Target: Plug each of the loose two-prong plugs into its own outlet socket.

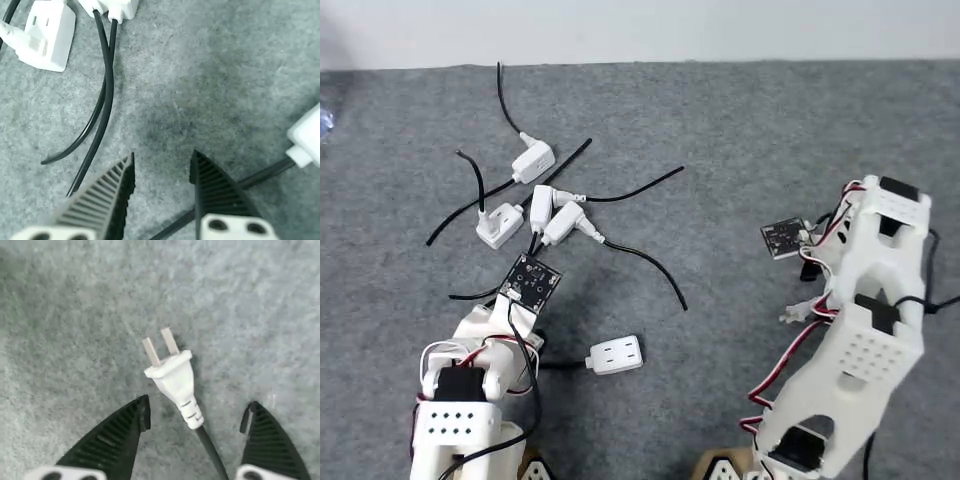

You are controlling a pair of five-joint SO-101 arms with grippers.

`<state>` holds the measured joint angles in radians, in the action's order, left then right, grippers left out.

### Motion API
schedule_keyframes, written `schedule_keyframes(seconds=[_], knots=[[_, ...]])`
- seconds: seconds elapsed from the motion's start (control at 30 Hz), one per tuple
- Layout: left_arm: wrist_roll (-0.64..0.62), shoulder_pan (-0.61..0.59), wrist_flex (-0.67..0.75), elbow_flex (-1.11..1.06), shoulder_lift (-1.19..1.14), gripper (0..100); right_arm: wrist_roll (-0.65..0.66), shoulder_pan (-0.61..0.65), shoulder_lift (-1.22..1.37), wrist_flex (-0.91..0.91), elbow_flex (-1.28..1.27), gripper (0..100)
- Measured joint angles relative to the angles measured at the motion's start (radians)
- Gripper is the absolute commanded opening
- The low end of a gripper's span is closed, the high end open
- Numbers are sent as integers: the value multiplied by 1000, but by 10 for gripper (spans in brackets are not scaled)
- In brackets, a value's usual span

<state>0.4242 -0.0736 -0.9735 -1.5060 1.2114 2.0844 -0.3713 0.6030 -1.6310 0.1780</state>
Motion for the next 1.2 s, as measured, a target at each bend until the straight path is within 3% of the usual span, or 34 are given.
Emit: schedule_keyframes(seconds=[0.37, 0.6, 0.77, 0.97, 1.2], knots=[[0, 3, 0, 0, 0, 167, -2, 35, 8, -83, 0, 206], [0, 5, 0, 0, 0, 167, -31, 43, 43, 3, 0, 195], [0, 5, 0, 0, 0, 167, -61, 52, 55, 12, 31, 0], [0, 5, 0, 0, 0, 167, -233, 117, 104, -78, 157, 11], [0, 11, 0, 0, 0, 167, -496, 302, 21, -120, 187, 9]])
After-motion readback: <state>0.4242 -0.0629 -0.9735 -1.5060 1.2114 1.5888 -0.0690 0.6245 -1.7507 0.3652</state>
